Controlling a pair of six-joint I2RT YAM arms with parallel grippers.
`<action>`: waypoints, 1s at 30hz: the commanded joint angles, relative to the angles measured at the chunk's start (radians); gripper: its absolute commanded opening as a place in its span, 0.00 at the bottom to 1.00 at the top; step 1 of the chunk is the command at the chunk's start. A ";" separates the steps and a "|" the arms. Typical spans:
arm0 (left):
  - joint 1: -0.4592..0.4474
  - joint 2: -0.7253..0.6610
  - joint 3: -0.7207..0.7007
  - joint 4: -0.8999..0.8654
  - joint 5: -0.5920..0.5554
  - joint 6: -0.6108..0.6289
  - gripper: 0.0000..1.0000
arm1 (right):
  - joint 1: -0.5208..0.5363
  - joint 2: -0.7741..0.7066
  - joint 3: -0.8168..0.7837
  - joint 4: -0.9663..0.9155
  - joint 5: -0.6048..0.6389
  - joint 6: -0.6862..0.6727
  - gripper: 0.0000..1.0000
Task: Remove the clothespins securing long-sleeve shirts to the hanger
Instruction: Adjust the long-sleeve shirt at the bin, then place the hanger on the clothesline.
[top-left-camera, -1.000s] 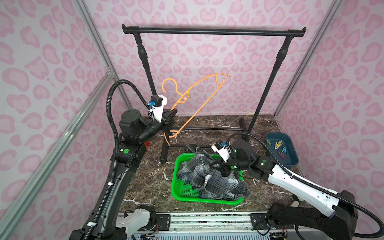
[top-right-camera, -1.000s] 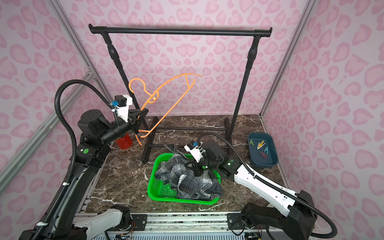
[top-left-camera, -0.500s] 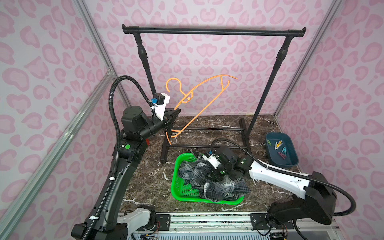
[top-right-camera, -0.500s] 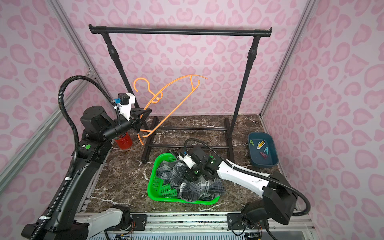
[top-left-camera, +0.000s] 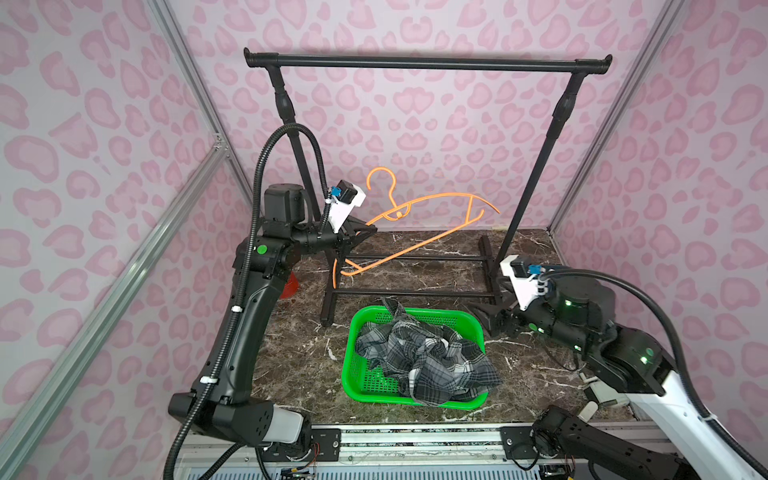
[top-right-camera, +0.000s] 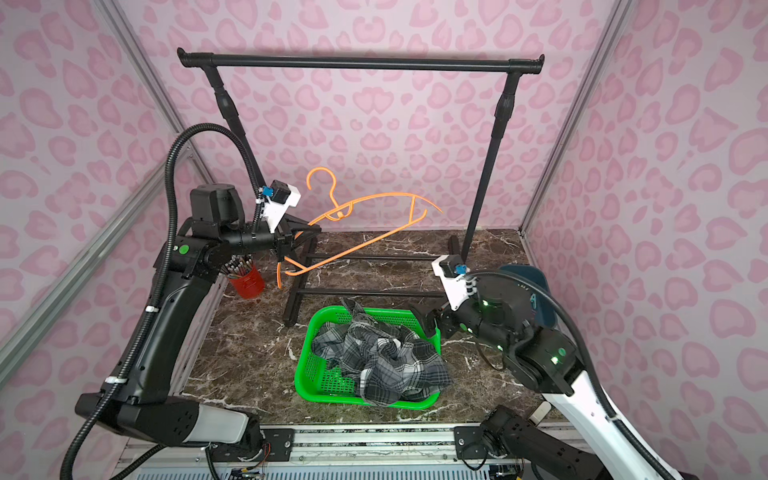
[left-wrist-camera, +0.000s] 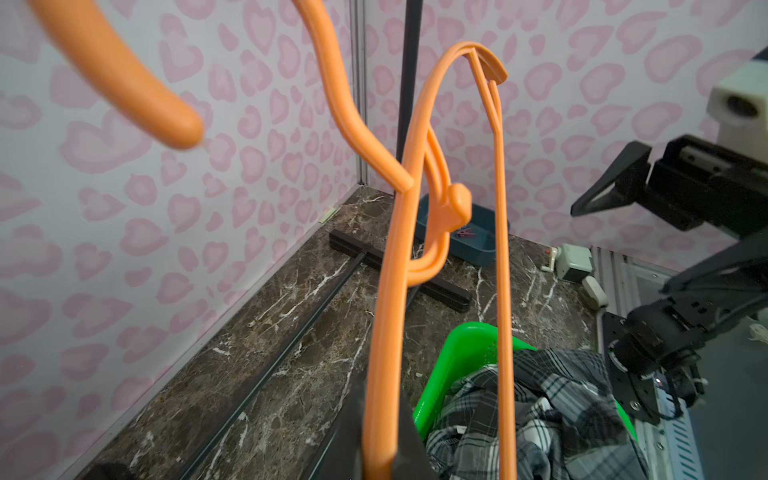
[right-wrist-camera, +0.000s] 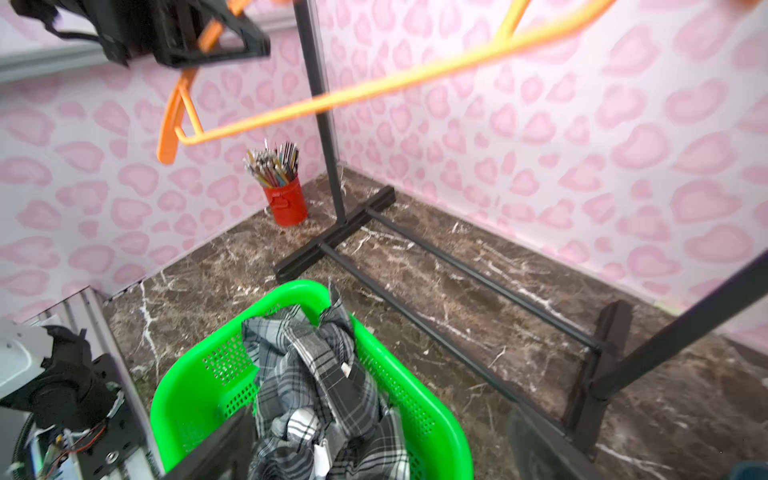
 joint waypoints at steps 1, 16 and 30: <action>0.001 0.071 0.111 -0.310 0.050 0.179 0.03 | -0.010 -0.013 0.041 -0.025 0.044 -0.049 0.95; -0.010 -0.067 -0.154 -0.136 -0.033 0.211 0.04 | -0.298 0.264 0.386 -0.015 -0.273 -0.194 0.87; -0.012 -0.160 -0.293 0.069 -0.016 0.172 0.04 | -0.440 0.497 0.523 -0.141 -0.816 -0.267 0.86</action>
